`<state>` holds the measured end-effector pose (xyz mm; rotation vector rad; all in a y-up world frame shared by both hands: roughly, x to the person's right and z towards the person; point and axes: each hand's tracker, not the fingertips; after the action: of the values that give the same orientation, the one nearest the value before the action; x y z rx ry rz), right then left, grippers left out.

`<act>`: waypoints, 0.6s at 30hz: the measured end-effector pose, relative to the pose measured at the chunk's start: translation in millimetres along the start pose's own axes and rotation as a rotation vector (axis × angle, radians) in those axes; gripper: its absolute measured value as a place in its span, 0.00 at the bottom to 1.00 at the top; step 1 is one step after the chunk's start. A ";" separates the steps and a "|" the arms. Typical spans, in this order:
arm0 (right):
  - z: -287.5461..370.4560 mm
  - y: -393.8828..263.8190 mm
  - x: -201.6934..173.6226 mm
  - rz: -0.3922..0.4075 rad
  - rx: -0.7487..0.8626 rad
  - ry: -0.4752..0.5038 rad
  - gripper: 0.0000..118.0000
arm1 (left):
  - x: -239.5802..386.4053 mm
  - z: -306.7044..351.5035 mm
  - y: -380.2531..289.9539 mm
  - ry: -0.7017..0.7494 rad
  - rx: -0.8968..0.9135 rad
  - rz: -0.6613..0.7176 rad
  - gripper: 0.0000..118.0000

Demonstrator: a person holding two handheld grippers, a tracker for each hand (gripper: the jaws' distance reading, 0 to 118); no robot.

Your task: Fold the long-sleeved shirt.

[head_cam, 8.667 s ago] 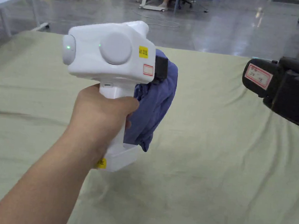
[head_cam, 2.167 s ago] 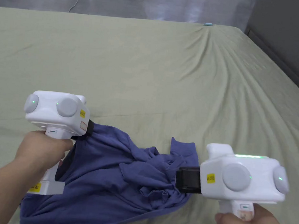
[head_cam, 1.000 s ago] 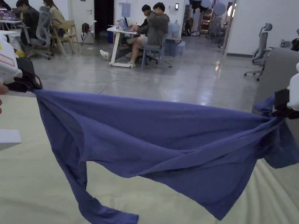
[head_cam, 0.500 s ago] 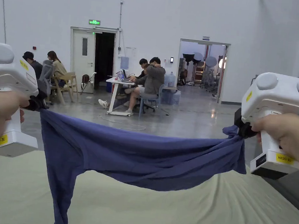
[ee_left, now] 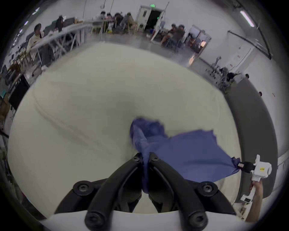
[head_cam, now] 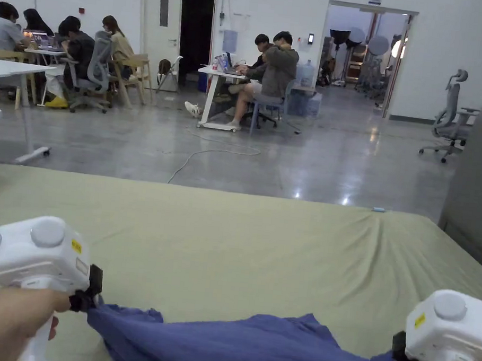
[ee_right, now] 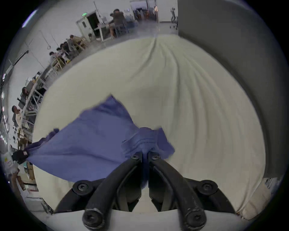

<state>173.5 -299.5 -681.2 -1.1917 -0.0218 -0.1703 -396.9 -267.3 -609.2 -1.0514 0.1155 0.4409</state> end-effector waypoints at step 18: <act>71.8 -234.4 88.4 0.066 0.001 0.100 0.02 | -86.0 57.1 -180.8 -0.088 -0.115 -0.028 0.00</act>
<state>232.4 -327.8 -428.9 -1.1796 0.1050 -0.1714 -408.3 -319.4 -408.0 -1.1434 -0.0036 0.4720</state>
